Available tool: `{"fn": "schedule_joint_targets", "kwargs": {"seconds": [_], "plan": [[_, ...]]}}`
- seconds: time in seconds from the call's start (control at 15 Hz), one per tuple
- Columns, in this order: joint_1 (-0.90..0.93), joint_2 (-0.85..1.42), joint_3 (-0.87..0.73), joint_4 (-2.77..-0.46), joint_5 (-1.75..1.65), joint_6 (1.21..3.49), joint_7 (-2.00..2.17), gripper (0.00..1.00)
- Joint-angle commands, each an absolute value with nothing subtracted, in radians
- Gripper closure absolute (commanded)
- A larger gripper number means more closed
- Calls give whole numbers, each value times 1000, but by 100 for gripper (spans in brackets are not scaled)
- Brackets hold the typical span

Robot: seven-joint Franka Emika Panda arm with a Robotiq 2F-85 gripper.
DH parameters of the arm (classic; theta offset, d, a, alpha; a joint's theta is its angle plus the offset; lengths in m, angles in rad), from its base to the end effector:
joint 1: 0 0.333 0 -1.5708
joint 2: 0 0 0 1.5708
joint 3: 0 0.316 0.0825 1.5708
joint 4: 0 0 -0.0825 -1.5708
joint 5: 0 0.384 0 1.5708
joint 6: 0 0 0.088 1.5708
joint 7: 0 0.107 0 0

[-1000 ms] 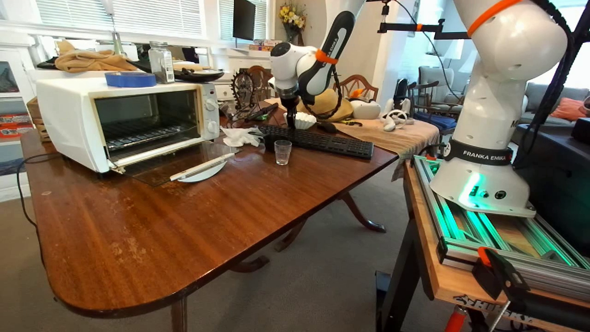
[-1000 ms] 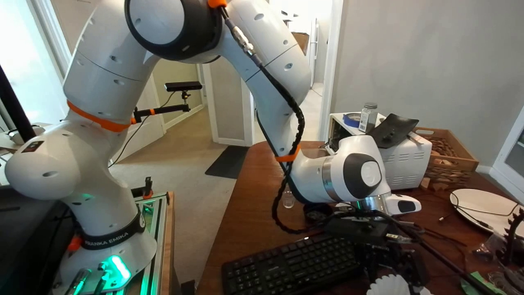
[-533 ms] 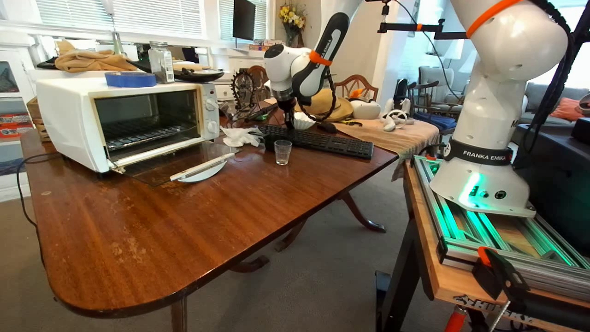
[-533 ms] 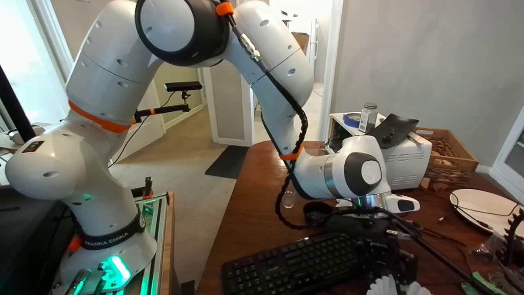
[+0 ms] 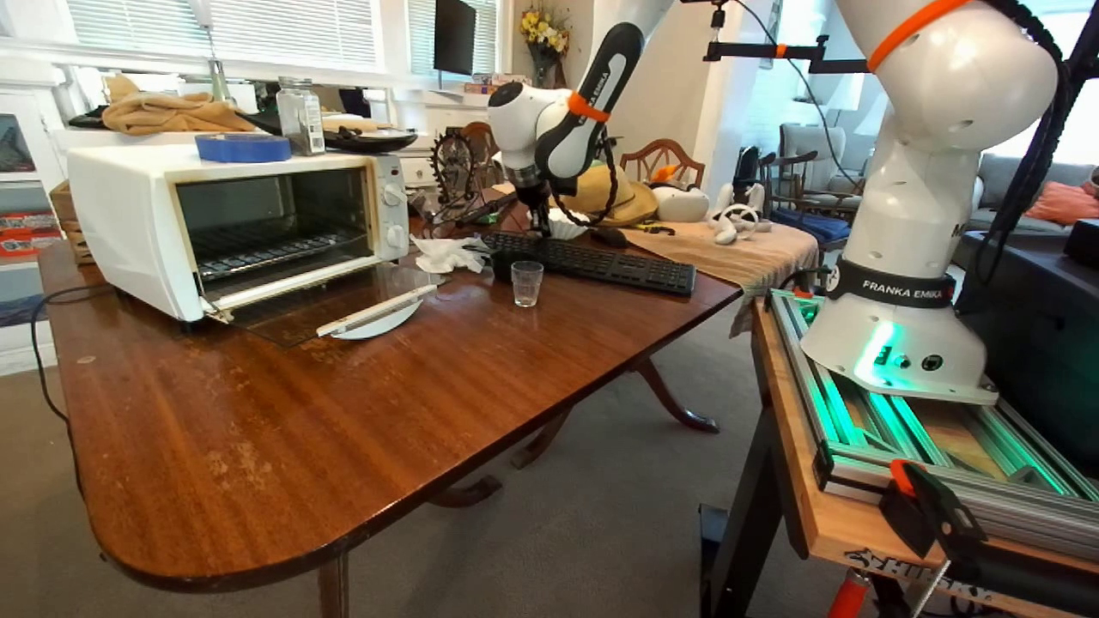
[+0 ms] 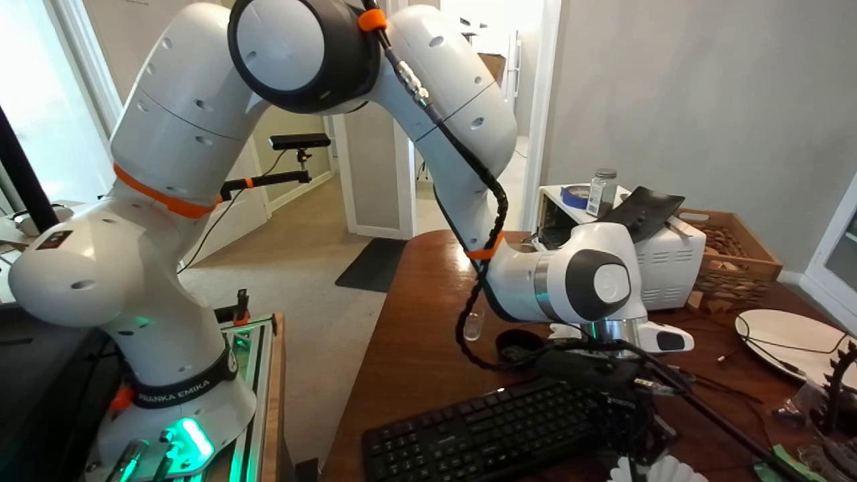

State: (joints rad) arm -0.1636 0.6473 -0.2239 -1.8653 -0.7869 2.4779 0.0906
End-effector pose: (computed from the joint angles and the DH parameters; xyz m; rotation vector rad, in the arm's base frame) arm 0.5909 -0.2318 0.1716 2.5367 0.2702 -0.1807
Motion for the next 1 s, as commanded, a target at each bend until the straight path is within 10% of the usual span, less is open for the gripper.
{"fn": "schedule_joint_targets", "kwargs": {"seconds": [0.0,0.93], "plan": [[-131,630,-240,-1852,-777,2418,87,100],[-50,568,-209,-1833,-914,2184,115,100]]}}
